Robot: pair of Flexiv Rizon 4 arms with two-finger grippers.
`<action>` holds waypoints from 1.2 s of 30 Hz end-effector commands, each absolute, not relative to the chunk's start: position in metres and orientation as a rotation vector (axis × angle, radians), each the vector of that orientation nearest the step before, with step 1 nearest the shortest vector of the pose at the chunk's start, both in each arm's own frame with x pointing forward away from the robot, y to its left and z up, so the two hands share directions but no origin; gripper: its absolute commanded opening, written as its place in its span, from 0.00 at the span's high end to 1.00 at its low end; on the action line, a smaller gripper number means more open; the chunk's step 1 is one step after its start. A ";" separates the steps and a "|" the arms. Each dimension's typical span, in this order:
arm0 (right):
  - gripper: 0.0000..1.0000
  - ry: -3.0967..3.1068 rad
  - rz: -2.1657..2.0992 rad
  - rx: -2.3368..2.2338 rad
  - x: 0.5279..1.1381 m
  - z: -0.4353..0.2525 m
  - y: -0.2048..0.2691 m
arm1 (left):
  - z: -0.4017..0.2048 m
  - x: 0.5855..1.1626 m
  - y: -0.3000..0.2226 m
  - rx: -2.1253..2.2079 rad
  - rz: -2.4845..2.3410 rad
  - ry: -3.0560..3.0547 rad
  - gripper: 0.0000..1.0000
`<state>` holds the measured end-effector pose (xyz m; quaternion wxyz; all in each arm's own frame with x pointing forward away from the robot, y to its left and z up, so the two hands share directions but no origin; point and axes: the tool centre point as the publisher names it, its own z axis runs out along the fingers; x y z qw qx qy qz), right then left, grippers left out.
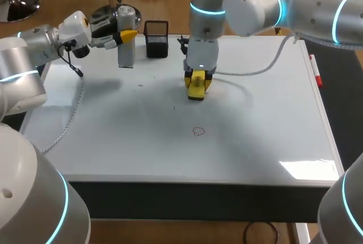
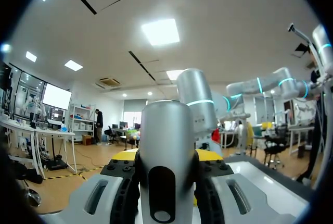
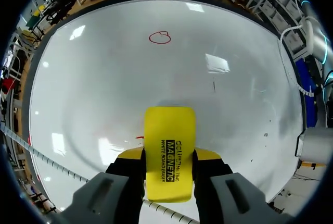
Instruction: Pick up the inspection probe, press it on each red-marked spot on the whiteboard one by one, put down the probe, pick up the eraser, and wipe off all the red marks.
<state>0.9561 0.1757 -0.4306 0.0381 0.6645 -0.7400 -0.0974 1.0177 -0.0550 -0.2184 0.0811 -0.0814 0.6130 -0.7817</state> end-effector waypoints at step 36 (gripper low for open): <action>1.00 -2.358 -0.287 1.792 0.945 -0.456 0.095 | -0.216 1.016 -0.055 -0.248 -2.332 1.834 1.00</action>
